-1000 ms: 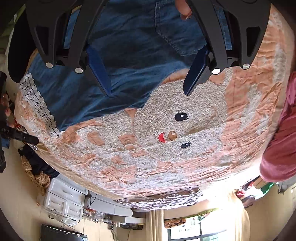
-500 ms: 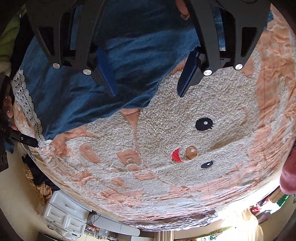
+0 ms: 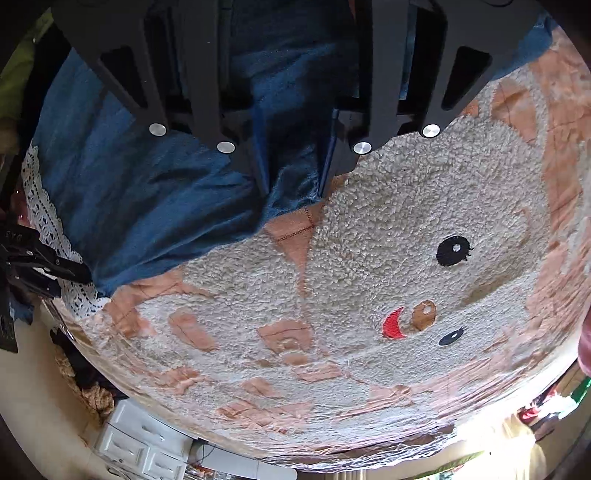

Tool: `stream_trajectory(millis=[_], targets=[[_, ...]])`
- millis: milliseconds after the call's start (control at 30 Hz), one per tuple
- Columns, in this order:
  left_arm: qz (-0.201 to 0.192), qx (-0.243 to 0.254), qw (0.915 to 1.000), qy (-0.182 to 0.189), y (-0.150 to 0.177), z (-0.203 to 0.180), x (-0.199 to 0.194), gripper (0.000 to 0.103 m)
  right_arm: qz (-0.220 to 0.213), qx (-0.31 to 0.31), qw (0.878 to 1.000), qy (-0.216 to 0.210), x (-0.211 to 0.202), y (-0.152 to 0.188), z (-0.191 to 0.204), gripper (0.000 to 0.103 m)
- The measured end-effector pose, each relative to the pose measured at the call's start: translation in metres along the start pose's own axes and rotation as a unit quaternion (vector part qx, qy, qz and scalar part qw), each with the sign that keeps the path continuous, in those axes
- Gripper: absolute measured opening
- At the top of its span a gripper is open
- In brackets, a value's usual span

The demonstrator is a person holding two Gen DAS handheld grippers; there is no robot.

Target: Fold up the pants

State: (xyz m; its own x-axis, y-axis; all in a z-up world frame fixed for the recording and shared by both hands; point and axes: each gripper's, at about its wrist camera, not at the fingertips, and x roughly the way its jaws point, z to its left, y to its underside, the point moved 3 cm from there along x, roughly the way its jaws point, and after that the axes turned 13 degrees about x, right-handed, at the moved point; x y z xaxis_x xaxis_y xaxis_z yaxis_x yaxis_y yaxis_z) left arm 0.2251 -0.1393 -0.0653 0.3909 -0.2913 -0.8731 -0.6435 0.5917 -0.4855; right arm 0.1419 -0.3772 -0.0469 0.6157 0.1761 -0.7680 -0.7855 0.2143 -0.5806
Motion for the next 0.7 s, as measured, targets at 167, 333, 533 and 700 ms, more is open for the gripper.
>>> stream_trajectory(millis=[167,333,533,700], targets=[[0.008,0.007,0.9997,-0.02,0.003,0.006,-0.004,0.039,0.023,0.078,0.996,-0.046,0.008,-0.004,-0.028,0.061],[0.008,0.001,1.0,-0.001,0.004,0.005,0.002,0.025,0.029,0.064,0.997,-0.035,0.014,-0.004,-0.023,0.061],[0.0,-0.003,1.0,-0.001,-0.004,0.0,-0.001,0.006,0.008,0.044,0.998,-0.04,0.005,-0.003,-0.013,0.031],[-0.038,-0.042,0.9982,-0.018,-0.017,0.015,-0.021,0.002,-0.038,0.009,0.998,-0.045,-0.015,-0.01,0.003,0.026]])
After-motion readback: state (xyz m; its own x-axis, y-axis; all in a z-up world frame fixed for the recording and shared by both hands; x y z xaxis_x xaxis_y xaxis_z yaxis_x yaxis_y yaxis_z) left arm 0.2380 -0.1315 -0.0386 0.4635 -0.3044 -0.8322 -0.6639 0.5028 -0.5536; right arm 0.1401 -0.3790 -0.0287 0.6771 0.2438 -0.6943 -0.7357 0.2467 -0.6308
